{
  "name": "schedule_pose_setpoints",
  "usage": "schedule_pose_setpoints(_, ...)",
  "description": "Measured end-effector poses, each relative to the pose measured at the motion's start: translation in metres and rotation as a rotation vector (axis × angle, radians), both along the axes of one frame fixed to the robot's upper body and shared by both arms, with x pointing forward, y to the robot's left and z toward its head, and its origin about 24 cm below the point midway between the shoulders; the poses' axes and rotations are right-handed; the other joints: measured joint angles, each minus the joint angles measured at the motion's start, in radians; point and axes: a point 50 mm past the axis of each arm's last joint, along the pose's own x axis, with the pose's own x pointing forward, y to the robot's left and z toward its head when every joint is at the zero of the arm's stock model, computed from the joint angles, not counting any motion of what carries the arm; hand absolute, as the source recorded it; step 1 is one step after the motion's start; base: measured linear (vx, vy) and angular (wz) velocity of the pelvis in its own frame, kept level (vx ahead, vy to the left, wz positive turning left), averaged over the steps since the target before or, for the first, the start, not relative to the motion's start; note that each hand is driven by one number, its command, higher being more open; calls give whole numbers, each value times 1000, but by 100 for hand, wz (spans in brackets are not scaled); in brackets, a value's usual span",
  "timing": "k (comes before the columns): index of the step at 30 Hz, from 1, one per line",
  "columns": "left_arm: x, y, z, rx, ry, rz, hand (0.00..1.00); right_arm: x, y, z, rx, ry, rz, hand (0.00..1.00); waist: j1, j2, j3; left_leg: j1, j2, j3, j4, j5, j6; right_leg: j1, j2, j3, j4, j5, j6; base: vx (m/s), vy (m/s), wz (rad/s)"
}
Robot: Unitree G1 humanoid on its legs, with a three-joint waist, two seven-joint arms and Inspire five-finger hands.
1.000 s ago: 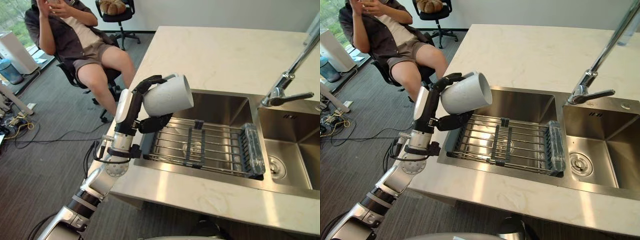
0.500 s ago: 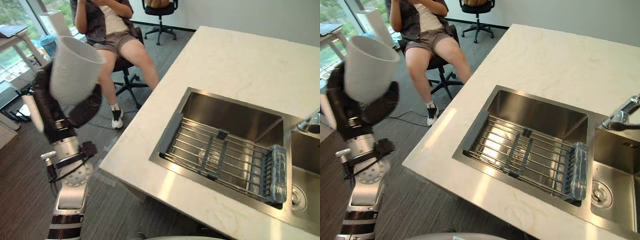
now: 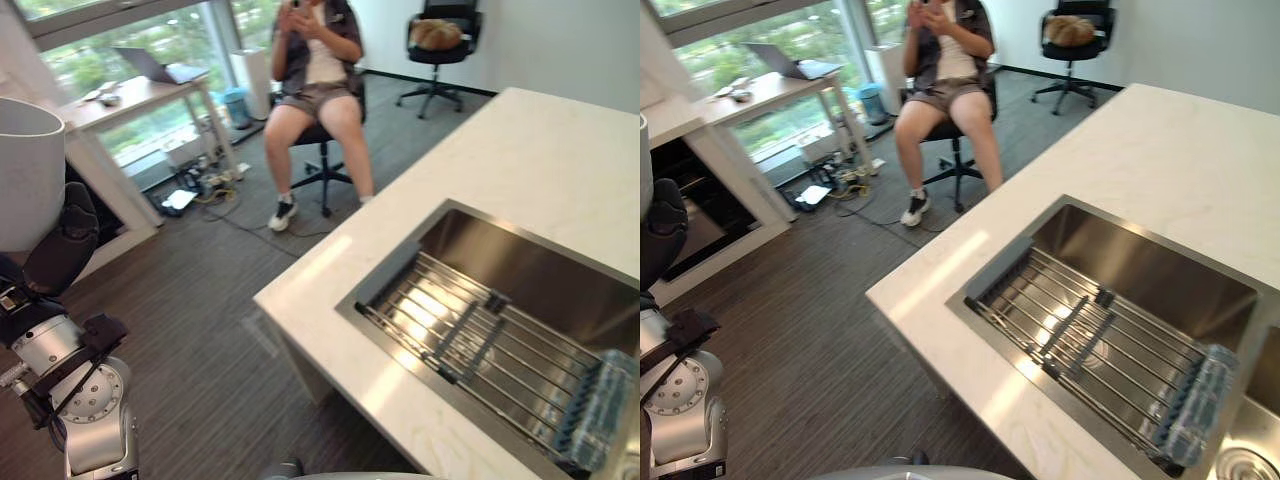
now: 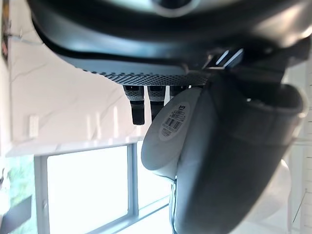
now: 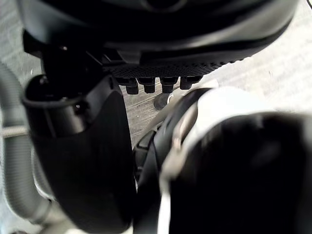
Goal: Walk over to the sink, pick up the cup, carry it to the dishwasher, place the cup inside the dishwasher, then close the dishwasher door
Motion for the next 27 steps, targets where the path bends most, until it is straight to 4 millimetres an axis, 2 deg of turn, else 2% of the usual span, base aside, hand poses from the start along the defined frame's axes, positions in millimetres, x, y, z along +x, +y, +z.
schedule_pose_setpoints(2,2,0,3,-20,-41,-12,0,-8,-6,3,-2,5,-31,100,-13,1,6,-2,16,136,17,-20,-30,23,-32,-92,-15,4,12,-81,152,167)
schedule_pose_setpoints(3,1,0,6,-17,-61,-12,0,-7,-8,3,1,5,-27,100,-14,-3,10,-15,22,165,50,-27,-41,25,-49,-100,-7,3,13,-75,202,105)
schedule_pose_setpoints(4,-1,2,8,-21,-86,-13,0,-4,-11,3,6,16,-5,100,2,-12,15,-33,49,163,174,-36,-42,27,-83,-103,30,1,17,-33,185,57)
schedule_pose_setpoints(5,-1,2,8,-26,-95,-15,0,-1,-15,4,4,26,16,100,10,-11,15,-33,73,164,240,-46,-48,31,-96,-102,45,-1,21,18,214,31)
schedule_pose_setpoints(6,-1,1,10,-29,-112,-29,0,4,-25,6,-8,38,41,100,12,16,14,-16,104,168,257,-83,-150,43,-92,-94,72,3,45,30,233,42)
schedule_pose_setpoints(7,5,-3,11,-36,-120,-67,0,11,-28,6,-12,32,47,100,10,-8,10,-13,46,164,222,-91,-154,43,-122,-58,77,10,53,-4,272,53)
schedule_pose_setpoints(8,6,-5,12,-37,-125,-77,0,13,-27,5,-10,28,47,100,8,-13,11,-12,34,168,215,-91,-153,43,-129,-54,74,15,56,-53,317,87)
schedule_pose_setpoints(9,12,-11,15,-36,-138,-124,0,23,-27,4,-8,3,39,100,1,-31,14,-5,7,218,198,-102,-150,42,-157,-56,56,16,58,-55,307,93)
schedule_pose_setpoints(10,15,-19,18,-20,-139,-172,0,30,-23,2,5,-3,39,100,-7,-43,26,-10,22,265,262,-127,-139,36,-183,-50,69,17,59,-33,279,96)
schedule_pose_setpoints(11,16,-23,20,-11,-143,-194,0,33,-25,3,-5,2,47,100,-3,-33,36,-12,25,273,283,-146,-120,40,-196,-48,94,17,59,11,339,68)
schedule_pose_setpoints(12,17,-29,24,10,-142,-232,0,35,-28,3,-16,7,48,100,6,-51,56,-11,-15,258,295,-178,-109,38,-248,-27,144,27,41,61,339,61)
schedule_pose_setpoints(13,18,-33,26,18,-148,-264,0,35,-32,5,-28,3,40,100,6,-58,60,-14,-58,227,284,-191,-96,32,-302,-21,223,51,10,55,301,71)
schedule_pose_setpoints(14,21,-36,26,17,-145,-282,0,34,-34,6,-36,-2,28,100,3,-60,62,-15,-78,206,274,-194,-91,19,-333,-9,282,69,-18,93,295,109)
schedule_pose_setpoints(15,26,-44,27,19,-142,-330,0,32,-35,6,-32,-13,11,100,-6,-49,64,-8,-109,147,246,-190,-73,-29,-375,81,414,128,-129,120,238,154)
schedule_pose_setpoints(16,32,-53,28,17,-143,-388,0,30,-30,5,-15,-32,-7,100,-21,-52,70,-7,-128,69,224,-181,-53,-84,-350,247,541,124,-172,155,257,174)
schedule_pose_setpoints(17,35,-59,26,5,-141,-422,0,31,-26,4,-5,-52,-21,100,-31,-53,71,-7,-137,27,208,-172,-47,-114,-308,334,596,75,-151,168,121,217)
schedule_pose_setpoints(18,44,-70,21,-29,-125,-497,0,32,-18,3,15,-75,-16,100,-52,-55,72,-4,-164,-72,168,-149,-38,-157,-200,477,661,-13,-107,149,68,192)
schedule_pose_setpoints(19,50,-78,17,-44,-106,-541,0,31,-13,2,25,-81,-10,100,-56,-57,71,-3,-182,-120,147,-138,-38,-177,-147,534,675,-47,-102,190,55,253)
schedule_pose_setpoints(20,59,-92,9,-67,-64,-617,0,33,-5,0,41,-92,18,100,-65,-73,68,-1,-219,-212,116,-122,-39,-224,-62,624,681,-114,-86,210,10,241)
schedule_pose_setpoints(21,65,-102,-1,-79,-10,-674,0,36,0,0,47,-103,50,100,-69,-85,64,5,-247,-279,100,-116,-41,-276,-3,677,667,-163,-73,291,-10,258)
schedule_pose_setpoints(22,70,-112,-11,-94,57,-723,0,40,1,0,44,-107,97,100,-65,-82,65,18,-265,-343,94,-115,-41,-324,42,711,628,-197,-70,282,-23,184)
schedule_pose_setpoints(23,72,-116,-15,-97,92,-744,0,43,3,-1,45,-112,114,100,-65,-80,65,25,-269,-376,92,-115,-41,-347,65,731,599,-209,-72,334,-38,156)
schedule_pose_setpoints(24,75,-126,-21,-102,146,-800,0,49,6,-1,53,-126,131,100,-66,-78,64,36,-269,-438,91,-116,-41,-397,120,787,536,-215,-75,291,-50,121)
schedule_pose_setpoints(25,77,-133,-22,-106,169,-837,0,51,9,-2,58,-132,134,100,-68,-78,63,41,-264,-472,92,-116,-41,-420,147,818,505,-215,-75,370,-106,160)
schedule_pose_setpoints(26,79,-147,-25,-99,213,-918,0,53,14,-2,69,-136,143,100,-69,-77,63,51,-249,-540,97,-122,-49,-463,198,881,454,-213,-72,363,-161,163)
schedule_pose_setpoints(27,79,-159,-29,-85,255,-999,0,55,20,-3,80,-146,138,100,-70,-77,63,62,-225,-571,114,-139,-74,-492,235,921,420,-203,-65,358,-171,161)
